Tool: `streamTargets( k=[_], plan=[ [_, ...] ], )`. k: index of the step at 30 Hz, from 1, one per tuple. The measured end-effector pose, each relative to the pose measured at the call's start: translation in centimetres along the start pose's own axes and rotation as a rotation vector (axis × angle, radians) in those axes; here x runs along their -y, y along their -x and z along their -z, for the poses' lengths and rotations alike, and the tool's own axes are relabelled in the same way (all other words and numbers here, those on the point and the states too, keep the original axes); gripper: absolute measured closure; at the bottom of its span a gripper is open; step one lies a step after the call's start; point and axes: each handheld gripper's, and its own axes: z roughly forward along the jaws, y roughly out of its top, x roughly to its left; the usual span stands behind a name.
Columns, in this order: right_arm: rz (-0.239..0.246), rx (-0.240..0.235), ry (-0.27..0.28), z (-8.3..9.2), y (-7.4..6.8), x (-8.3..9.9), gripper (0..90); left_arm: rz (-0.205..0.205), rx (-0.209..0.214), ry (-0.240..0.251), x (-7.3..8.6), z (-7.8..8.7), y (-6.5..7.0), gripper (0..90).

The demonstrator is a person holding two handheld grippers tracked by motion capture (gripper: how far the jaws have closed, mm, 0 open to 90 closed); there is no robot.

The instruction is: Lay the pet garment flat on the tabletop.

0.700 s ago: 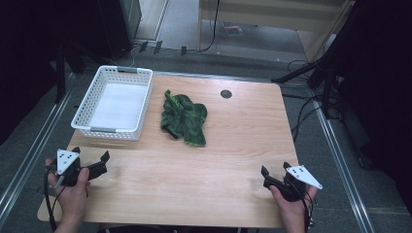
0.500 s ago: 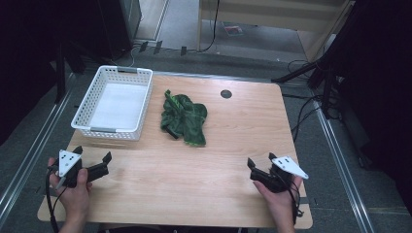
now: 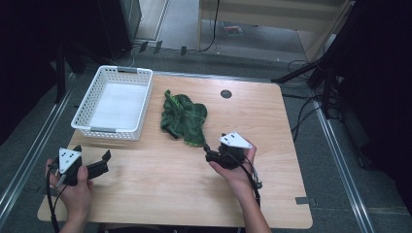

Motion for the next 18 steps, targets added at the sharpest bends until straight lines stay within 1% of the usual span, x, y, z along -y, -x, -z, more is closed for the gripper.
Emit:
streamTargets(
  k=[3, 4, 6, 8, 9, 10, 11, 12, 13, 14, 15, 16, 17, 18],
  plan=[
    [0.01, -0.002, -0.024, -2.3, -0.8, -0.9, 26.7, -0.009, 0.001, 0.0, 0.0, 0.0, 0.1, 0.0],
    [0.01, -0.011, -0.034, -3.1, -1.1, -1.2, 26.0, -0.008, 0.003, 0.001, 0.0, 0.0, 0.0, 0.0],
    [0.018, -0.008, -0.052, -4.6, -1.6, -1.9, 24.3, 0.0, 0.008, -0.002, 0.0, -0.1, 0.0, 0.0],
    [0.01, -0.011, -0.08, -6.2, -2.1, -2.4, 20.2, 0.01, 0.015, 0.0, 0.0, -0.1, -0.1, 0.0],
    [0.004, -0.015, -0.104, -7.1, -2.3, -2.6, 18.2, 0.014, 0.015, -0.001, 0.0, -0.1, -0.2, 0.0],
    [0.004, -0.015, -0.104, -7.1, -2.3, -2.6, 18.2, 0.014, 0.015, -0.001, 0.0, -0.1, -0.2, 0.0],
    [-0.006, -0.026, -0.179, -8.8, -2.5, -2.6, 18.4, 0.021, 0.019, 0.001, 0.0, -0.1, -0.3, 0.0],
    [0.007, -0.003, -0.205, -9.5, -2.7, -2.4, 23.5, 0.023, 0.02, 0.002, 0.0, -0.1, -0.3, 0.0],
    [0.032, 0.033, -0.217, -9.9, -2.9, -2.2, 34.9, 0.023, 0.021, 0.003, 0.0, -0.1, -0.3, 0.0],
    [0.047, 0.053, -0.221, -10.0, -3.0, -2.0, 47.2, 0.023, 0.021, 0.003, 0.0, -0.1, -0.3, 0.0],
    [0.045, 0.042, -0.213, -9.8, -2.9, -1.9, 60.7, 0.022, 0.021, 0.002, 0.0, -0.1, -0.3, 0.0],
    [0.033, 0.017, -0.188, -9.4, -2.8, -1.9, 72.9, 0.012, 0.026, -0.008, 0.0, 0.1, -0.1, 0.0],
    [0.023, -0.013, -0.164, -8.9, -2.6, -2.0, 79.0, 0.004, 0.034, -0.012, -0.1, 0.2, 0.0, 0.0],
    [0.011, -0.033, -0.142, -8.2, -2.4, -2.2, 84.0, 0.006, 0.044, -0.009, -0.3, 0.3, 0.3, 0.0]
  ],
)
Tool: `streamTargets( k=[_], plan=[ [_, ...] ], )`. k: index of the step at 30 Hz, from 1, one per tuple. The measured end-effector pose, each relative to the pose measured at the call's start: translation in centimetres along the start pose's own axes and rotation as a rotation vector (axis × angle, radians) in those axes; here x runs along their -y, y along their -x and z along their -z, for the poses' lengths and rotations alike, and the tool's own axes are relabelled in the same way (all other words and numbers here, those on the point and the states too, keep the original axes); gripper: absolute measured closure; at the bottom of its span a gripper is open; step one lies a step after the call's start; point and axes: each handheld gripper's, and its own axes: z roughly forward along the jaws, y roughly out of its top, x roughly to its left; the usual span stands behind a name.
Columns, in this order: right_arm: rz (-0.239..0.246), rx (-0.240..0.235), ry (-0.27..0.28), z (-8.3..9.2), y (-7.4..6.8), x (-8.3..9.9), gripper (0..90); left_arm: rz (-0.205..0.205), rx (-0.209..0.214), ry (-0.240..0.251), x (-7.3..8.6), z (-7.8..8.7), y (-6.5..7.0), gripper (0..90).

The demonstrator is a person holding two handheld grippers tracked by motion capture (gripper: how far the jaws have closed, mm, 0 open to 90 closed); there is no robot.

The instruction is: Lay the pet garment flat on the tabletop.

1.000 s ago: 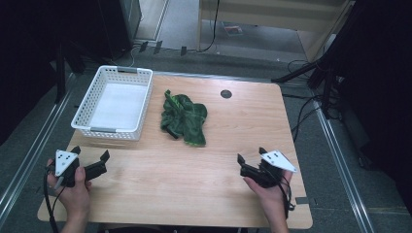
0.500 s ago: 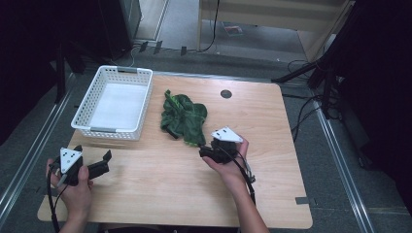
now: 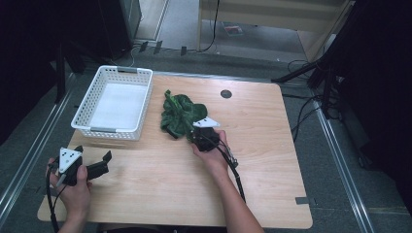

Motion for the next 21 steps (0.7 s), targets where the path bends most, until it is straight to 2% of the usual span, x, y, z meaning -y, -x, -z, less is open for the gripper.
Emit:
streamTargets(
  k=[2, 4, 5, 6, 7, 8, 9, 10, 13, 14, 15, 16, 18, 19, 20, 21],
  plan=[
    [-0.004, -0.045, 0.052, 1.7, 0.3, -0.2, 87.1, 0.001, 0.044, 0.011, -0.4, 0.2, 0.8, 0.0],
    [0.006, -0.08, 0.102, 3.6, 0.4, -0.4, 87.8, -0.034, 0.09, 0.01, -1.0, 0.2, 2.3, 0.0],
    [0.008, -0.101, 0.122, 4.7, 0.5, -0.5, 87.9, -0.034, 0.09, 0.01, -1.0, 0.2, 2.3, 0.0],
    [0.009, -0.13, 0.147, 5.9, 0.5, -0.6, 87.9, -0.05, 0.125, 0.006, -1.3, 0.2, 3.2, 0.0],
    [0.009, -0.13, 0.147, 5.9, 0.5, -0.6, 87.9, -0.063, 0.158, 0.0, -1.7, 0.1, 4.2, 0.0],
    [0.001, -0.192, 0.199, 8.1, 0.6, -0.6, 87.6, -0.071, 0.206, -0.008, -2.0, 0.1, 5.3, 0.0],
    [0.001, -0.21, 0.216, 9.1, 0.5, -0.5, 87.3, -0.083, 0.263, -0.014, -2.4, -0.1, 6.5, 0.0],
    [-0.001, -0.224, 0.232, 10.0, 0.5, -0.5, 87.1, -0.135, 0.343, -0.027, -2.7, -0.5, 9.3, 0.0],
    [-0.015, -0.259, 0.251, 12.2, 0.3, -0.8, 86.5, -0.249, 0.457, -0.062, -2.6, -1.5, 13.5, 0.0],
    [-0.004, -0.262, 0.259, 13.0, 0.1, -1.0, 86.2, -0.288, 0.481, -0.076, -2.5, -1.9, 14.7, 0.0],
    [0.003, -0.272, 0.268, 13.7, 0.0, -1.0, 86.0, -0.288, 0.481, -0.076, -2.5, -1.9, 14.7, 0.0],
    [0.002, -0.292, 0.274, 14.4, -0.2, -1.1, 85.8, -0.323, 0.511, -0.099, -2.4, -2.6, 16.5, 0.0],
    [0.004, -0.331, 0.285, 15.5, -0.5, -1.3, 85.5, -0.353, 0.516, -0.092, -2.4, -3.1, 17.7, 0.0],
    [0.012, -0.345, 0.29, 15.9, -0.7, -1.4, 85.1, -0.375, 0.523, -0.085, -2.4, -3.2, 18.1, 4.0],
    [0.022, -0.364, 0.292, 16.3, -0.9, -1.6, 84.8, -0.4, 0.524, -0.064, -2.4, -3.1, 18.3, 13.2],
    [0.035, -0.378, 0.295, 16.8, -1.1, -1.9, 84.5, -0.406, 0.548, -0.048, -2.5, -2.9, 18.3, 22.6]
  ],
)
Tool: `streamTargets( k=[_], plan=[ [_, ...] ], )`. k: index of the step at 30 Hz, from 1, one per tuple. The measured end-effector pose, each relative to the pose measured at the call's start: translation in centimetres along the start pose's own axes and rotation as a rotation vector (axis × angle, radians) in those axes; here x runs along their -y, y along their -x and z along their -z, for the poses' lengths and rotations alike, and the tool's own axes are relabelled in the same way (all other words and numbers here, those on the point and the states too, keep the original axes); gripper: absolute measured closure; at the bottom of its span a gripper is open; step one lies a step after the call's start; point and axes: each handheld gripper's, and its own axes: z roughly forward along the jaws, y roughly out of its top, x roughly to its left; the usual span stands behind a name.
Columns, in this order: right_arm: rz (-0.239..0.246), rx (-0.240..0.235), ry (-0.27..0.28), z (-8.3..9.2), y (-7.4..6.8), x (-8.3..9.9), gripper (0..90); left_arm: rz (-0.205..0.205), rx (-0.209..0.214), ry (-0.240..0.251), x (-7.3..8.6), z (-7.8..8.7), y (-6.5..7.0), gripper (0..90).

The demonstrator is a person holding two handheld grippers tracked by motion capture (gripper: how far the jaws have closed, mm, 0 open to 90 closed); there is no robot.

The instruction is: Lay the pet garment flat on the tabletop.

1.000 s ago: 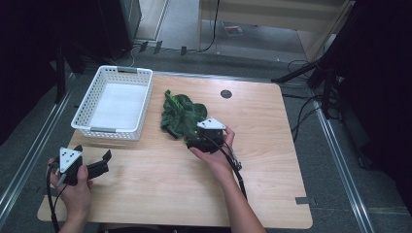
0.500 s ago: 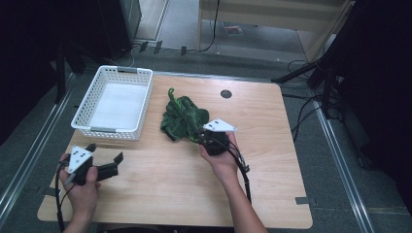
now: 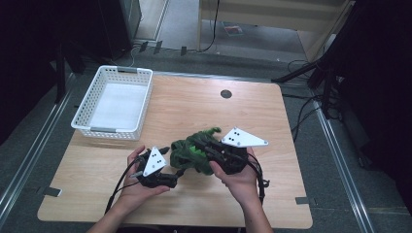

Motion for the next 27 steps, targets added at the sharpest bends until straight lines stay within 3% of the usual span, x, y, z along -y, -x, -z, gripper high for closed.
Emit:
streamTargets(
  k=[3, 4, 6, 7, 8, 9, 10, 11, 12, 13, 14, 15, 16, 18, 20, 21, 22, 23, 24, 25, 26, 27],
  plan=[
    [0.033, -0.055, 0.014, 0.8, -1.0, -0.9, 84.5, 0.016, 0.095, 0.032, -0.4, 0.9, -0.1, 58.3],
    [0.037, -0.074, 0.023, 1.0, -1.2, -1.1, 84.9, 0.017, 0.159, 0.039, -0.6, 1.2, -0.1, 65.2],
    [0.045, -0.104, 0.053, 1.5, -1.6, -1.6, 85.3, 0.023, 0.334, 0.067, -1.1, 2.1, -0.1, 73.6],
    [0.048, -0.091, 0.07, 1.7, -1.5, -1.7, 85.4, 0.038, 0.417, 0.084, -1.4, 2.5, -0.2, 75.3],
    [0.04, -0.065, 0.087, 1.7, -1.2, -1.7, 85.2, 0.063, 0.454, 0.088, -1.6, 2.6, -0.3, 75.5],
    [0.02, -0.032, 0.102, 1.4, -0.6, -1.5, 82.6, 0.091, 0.455, 0.077, -1.7, 2.5, -0.4, 75.1],
    [-0.023, 0.037, 0.111, 1.0, 0.3, -1.1, 75.0, 0.091, 0.455, 0.077, -1.7, 2.5, -0.4, 73.7],
    [-0.042, 0.169, 0.105, 0.2, 1.5, -0.4, 66.6, 0.123, 0.433, 0.055, -1.7, 2.2, -0.8, 71.7],
    [-0.073, 0.301, 0.062, -0.6, 2.8, 0.6, 60.9, 0.156, 0.397, 0.023, -1.4, 1.7, -1.2, 70.2],
    [-0.136, 0.364, 0.018, -1.3, 4.1, 1.7, 56.1, 0.245, 0.326, -0.06, -0.1, 0.5, -2.3, 70.3],
    [-0.206, 0.362, -0.004, -1.7, 5.3, 2.8, 53.3, 0.245, 0.326, -0.06, -0.1, 0.5, -2.3, 70.4],
    [-0.243, 0.346, -0.012, -1.8, 6.0, 3.8, 51.1, 0.333, 0.291, -0.119, 1.2, -0.3, -3.4, 69.7],
    [-0.243, 0.346, -0.012, -1.8, 6.0, 3.8, 51.1, 0.333, 0.291, -0.119, 1.2, -0.3, -3.4, 67.7],
    [-0.242, 0.362, -0.04, -1.7, 6.3, 4.5, 48.5, 0.378, 0.261, -0.144, 2.0, -0.6, -4.1, 65.4],
    [-0.249, 0.304, -0.012, -0.7, 5.8, 4.3, 47.5, 0.433, 0.263, -0.146, 2.7, -0.9, -4.7, 60.0],
    [-0.249, 0.304, -0.012, -0.7, 5.8, 4.3, 47.5, 0.433, 0.263, -0.146, 2.7, -0.9, -4.7, 60.3],
    [-0.238, 0.258, -0.011, -0.6, 5.4, 4.4, 47.0, 0.43, 0.263, -0.154, 2.8, -1.0, -4.7, 60.3],
    [-0.186, 0.165, -0.055, -1.1, 4.3, 4.8, 44.3, 0.423, 0.257, -0.161, 2.9, -1.1, -4.6, 62.4],
    [-0.186, 0.165, -0.055, -1.1, 4.3, 4.8, 44.3, 0.415, 0.255, -0.166, 2.9, -1.2, -4.5, 62.4],
    [-0.156, 0.123, -0.089, -1.7, 3.7, 5.3, 40.1, 0.404, 0.26, -0.171, 3.0, -1.3, -4.3, 64.5],
    [-0.109, 0.068, -0.177, -3.2, 2.9, 6.3, 30.8, 0.396, 0.262, -0.175, 3.0, -1.3, -4.3, 68.9],
    [-0.094, 0.056, -0.206, -3.9, 2.5, 6.9, 31.2, 0.39, 0.266, -0.169, 2.9, -1.3, -4.1, 70.8]
  ],
)
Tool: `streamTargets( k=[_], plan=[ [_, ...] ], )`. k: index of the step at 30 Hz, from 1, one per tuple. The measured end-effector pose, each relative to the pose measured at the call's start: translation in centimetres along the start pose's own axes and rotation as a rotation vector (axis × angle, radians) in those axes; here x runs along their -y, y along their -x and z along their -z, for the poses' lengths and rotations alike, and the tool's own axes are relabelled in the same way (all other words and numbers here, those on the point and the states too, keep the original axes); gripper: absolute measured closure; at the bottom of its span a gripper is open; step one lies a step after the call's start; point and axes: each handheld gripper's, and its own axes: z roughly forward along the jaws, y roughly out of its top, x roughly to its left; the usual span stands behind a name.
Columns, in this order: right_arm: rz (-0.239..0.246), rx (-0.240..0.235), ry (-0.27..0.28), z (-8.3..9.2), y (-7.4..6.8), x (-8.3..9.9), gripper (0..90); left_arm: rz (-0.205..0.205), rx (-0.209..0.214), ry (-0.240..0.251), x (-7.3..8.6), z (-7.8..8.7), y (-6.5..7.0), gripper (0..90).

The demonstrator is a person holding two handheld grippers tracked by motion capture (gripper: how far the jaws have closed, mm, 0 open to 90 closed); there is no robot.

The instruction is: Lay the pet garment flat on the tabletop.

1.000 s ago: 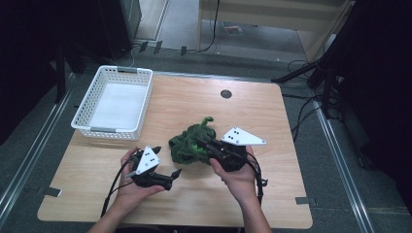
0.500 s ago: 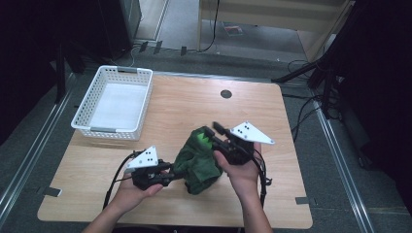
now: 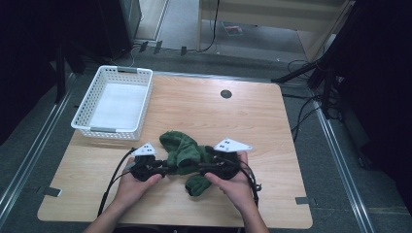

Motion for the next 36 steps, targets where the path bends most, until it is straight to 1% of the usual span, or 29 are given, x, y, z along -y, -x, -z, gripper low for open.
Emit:
streamTargets(
  k=[1, 2, 4, 6, 7, 9, 10, 11, 12, 13, 14, 15, 16, 17, 18, 20, 21, 23, 24, 25, 26, 29, 30, 31, 32, 33, 34, 35, 36],
  plan=[
    [0.017, -0.016, -0.028, -0.7, -0.2, 0.4, 31.3, 0.0, 0.0, 0.0, 0.0, 0.0, 0.0, 71.6],
    [0.033, -0.017, -0.054, -1.4, -0.3, 0.8, 35.7, -0.003, 0.001, 0.0, 0.0, 0.0, 0.1, 71.7],
    [0.062, -0.011, -0.091, -2.2, -0.3, 1.5, 66.3, -0.005, 0.008, -0.01, 0.1, 0.0, 0.1, 71.6],
    [0.07, -0.005, -0.105, -2.2, -0.1, 1.8, 78.5, -0.011, 0.012, -0.017, 0.2, 0.1, 0.1, 71.5],
    [0.056, -0.021, -0.091, -1.9, 0.1, 1.7, 80.5, -0.011, 0.015, -0.017, 0.2, 0.0, 0.2, 71.3],
    [0.048, -0.027, -0.036, -0.9, 0.3, 1.2, 81.6, -0.033, 0.015, -0.024, 0.3, 0.2, 0.3, 70.5],
    [0.048, -0.027, -0.036, -0.9, 0.3, 1.2, 81.6, -0.033, 0.015, -0.024, 0.3, 0.2, 0.3, 69.6],
    [0.044, -0.026, -0.011, -0.4, 0.4, 0.8, 81.7, -0.028, 0.02, -0.018, 0.2, 0.3, 0.2, 69.6],
    [0.019, -0.027, 0.051, 0.8, 0.7, 0.3, 81.8, -0.025, 0.014, -0.008, 0.2, 0.5, 0.1, 64.8],
    [0.019, -0.027, 0.051, 0.8, 0.7, 0.3, 81.8, -0.023, -0.02, 0.008, 0.1, 0.6, 0.1, 64.8],
    [-0.039, -0.015, 0.101, 1.6, 1.6, 0.1, 80.9, -0.01, -0.063, 0.024, 0.1, 0.8, -0.1, 58.4],
    [-0.083, 0.002, 0.116, 1.8, 2.2, 0.1, 80.0, 0.013, -0.094, 0.033, 0.2, 1.0, -0.5, 56.4],
    [-0.083, 0.002, 0.116, 1.8, 2.2, 0.1, 80.0, 0.038, -0.113, 0.036, 0.2, 1.1, -0.9, 56.4],
    [-0.154, 0.085, 0.114, 2.0, 3.6, 0.7, 75.5, 0.052, -0.127, 0.031, 0.3, 1.2, -1.2, 54.4],
    [-0.154, 0.085, 0.114, 2.0, 3.6, 0.7, 75.5, 0.055, -0.137, 0.029, 0.4, 1.2, -1.4, 54.4],
    [-0.166, 0.199, 0.048, 1.6, 4.7, 1.5, 69.0, 0.057, -0.128, 0.025, 0.5, 1.1, -1.5, 51.4],
    [-0.173, 0.235, 0.0, 1.2, 5.3, 2.0, 66.2, 0.056, -0.121, 0.027, 0.5, 1.0, -1.4, 50.4],
    [-0.247, 0.21, -0.07, 0.3, 6.4, 3.2, 66.2, 0.057, -0.106, 0.028, 0.5, 0.7, -1.2, 47.7],
    [-0.254, 0.201, -0.089, -0.1, 6.5, 3.7, 70.4, 0.042, -0.105, 0.02, 0.6, 0.4, -1.0, 46.9],
    [-0.254, 0.201, -0.089, -0.1, 6.5, 3.7, 70.4, 0.042, -0.105, 0.02, 0.6, 0.4, -1.0, 46.3],
    [-0.255, 0.174, -0.118, -0.6, 6.1, 3.8, 74.0, 0.035, -0.103, 0.016, 0.6, 0.3, -0.9, 45.8],
    [-0.265, 0.089, -0.158, -1.1, 5.0, 4.0, 75.1, 0.036, -0.086, 0.018, 0.6, 0.3, -0.9, 44.8],
    [-0.265, 0.089, -0.158, -1.1, 5.0, 4.0, 75.1, 0.036, -0.086, 0.018, 0.6, 0.3, -0.9, 44.5],
    [-0.266, 0.057, -0.172, -1.3, 4.5, 4.1, 75.3, 0.038, -0.084, 0.017, 0.6, 0.3, -1.0, 44.5],
    [-0.257, 0.002, -0.196, -1.4, 3.3, 4.4, 75.3, 0.041, -0.083, 0.017, 0.6, 0.3, -1.0, 44.7],
    [-0.257, 0.002, -0.196, -1.4, 3.3, 4.4, 75.3, 0.039, -0.08, 0.016, 0.6, 0.3, -1.0, 44.7],
    [-0.243, -0.056, -0.231, -1.5, 2.3, 4.6, 74.7, 0.029, -0.073, 0.013, 0.6, 0.3, -0.9, 48.7],
    [-0.221, -0.081, -0.247, -1.5, 2.0, 4.5, 72.4, 0.016, -0.066, 0.009, 0.6, 0.3, -0.8, 51.6],
    [-0.205, -0.091, -0.262, -1.2, 1.8, 4.4, 66.3, -0.019, -0.055, 0.004, 0.6, 0.2, -0.5, 53.4]
  ],
)
